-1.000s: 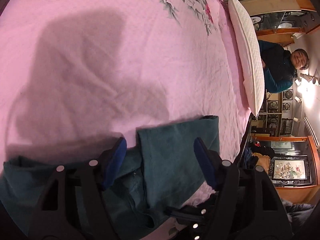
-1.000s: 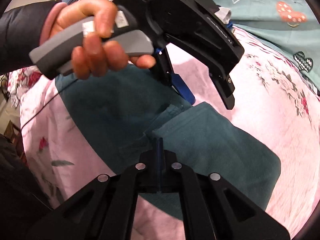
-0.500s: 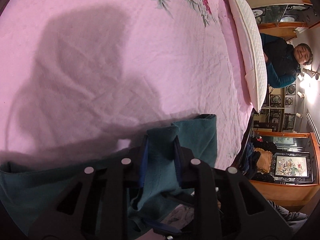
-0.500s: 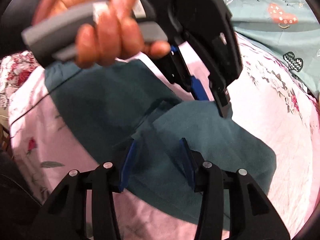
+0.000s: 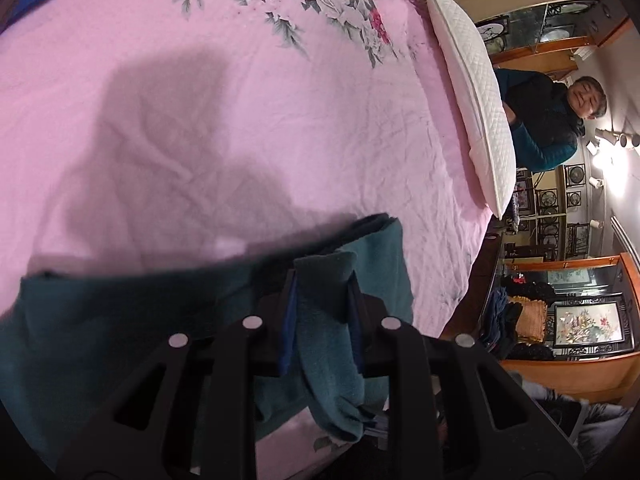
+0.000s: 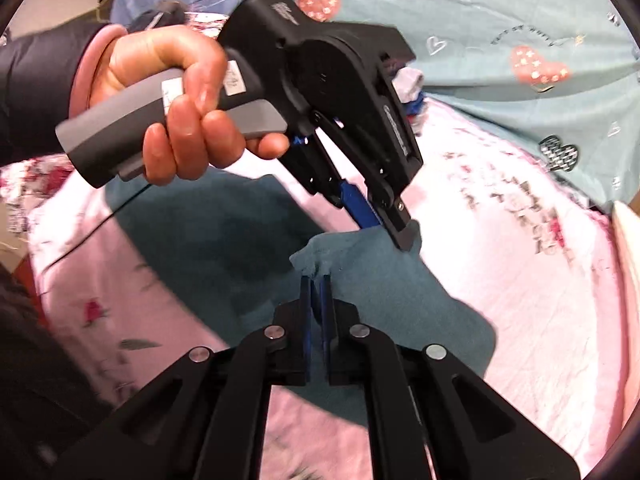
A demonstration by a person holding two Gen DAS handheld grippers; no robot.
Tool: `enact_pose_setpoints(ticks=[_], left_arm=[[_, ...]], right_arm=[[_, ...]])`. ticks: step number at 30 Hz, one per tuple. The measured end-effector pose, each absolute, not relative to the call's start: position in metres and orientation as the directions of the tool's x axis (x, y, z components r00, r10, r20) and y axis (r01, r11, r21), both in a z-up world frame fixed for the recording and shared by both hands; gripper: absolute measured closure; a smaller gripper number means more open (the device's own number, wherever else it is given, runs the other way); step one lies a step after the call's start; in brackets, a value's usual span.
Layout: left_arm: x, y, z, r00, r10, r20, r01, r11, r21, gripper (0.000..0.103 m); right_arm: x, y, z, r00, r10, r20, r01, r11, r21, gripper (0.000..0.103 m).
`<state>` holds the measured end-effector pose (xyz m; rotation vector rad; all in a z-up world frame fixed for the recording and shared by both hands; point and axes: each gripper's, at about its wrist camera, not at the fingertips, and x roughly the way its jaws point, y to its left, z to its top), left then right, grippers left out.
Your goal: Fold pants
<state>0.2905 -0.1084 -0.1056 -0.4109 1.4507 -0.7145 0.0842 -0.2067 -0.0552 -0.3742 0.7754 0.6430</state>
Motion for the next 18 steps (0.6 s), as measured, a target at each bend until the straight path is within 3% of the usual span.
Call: enact_pose_setpoints(ticks=[6,10,14,16,18], left_arm=[[0.262,-0.08,-0.146,0.024,-0.578,-0.816,0.165,0.807,-0.567,0.08],[0.251,-0.071,-0.148,0.099,-0.595,-0.797,0.164,0.8,-0.577,0.08],[0.238,-0.054,-0.118,0.246,-0.53,-0.811,0.187,0.847,-0.497,0.066],[0.236,-0.041,-0.103,0.32,-0.522,-0.791,0.154,0.852,-0.5,0.057],[0.234,-0.032,-0.087,0.385,-0.514,-0.766,0.122,0.851,-0.51,0.056]], right_arm=[[0.083,-0.192,-0.097,0.422,0.409,-0.809,-0.7,0.714,-0.003,0.099],[0.082,-0.183,-0.124,0.397,0.386,-0.833,-0.705,0.709,-0.007,0.099],[0.082,-0.182,-0.122,0.372,0.396,-0.839,-0.711,0.703,0.016,0.096],[0.081,-0.183,-0.123,0.366,0.4,-0.84,-0.718,0.696,0.018,0.09],[0.08,-0.189,-0.117,0.343,0.412,-0.844,-0.719,0.693,0.046,0.081]])
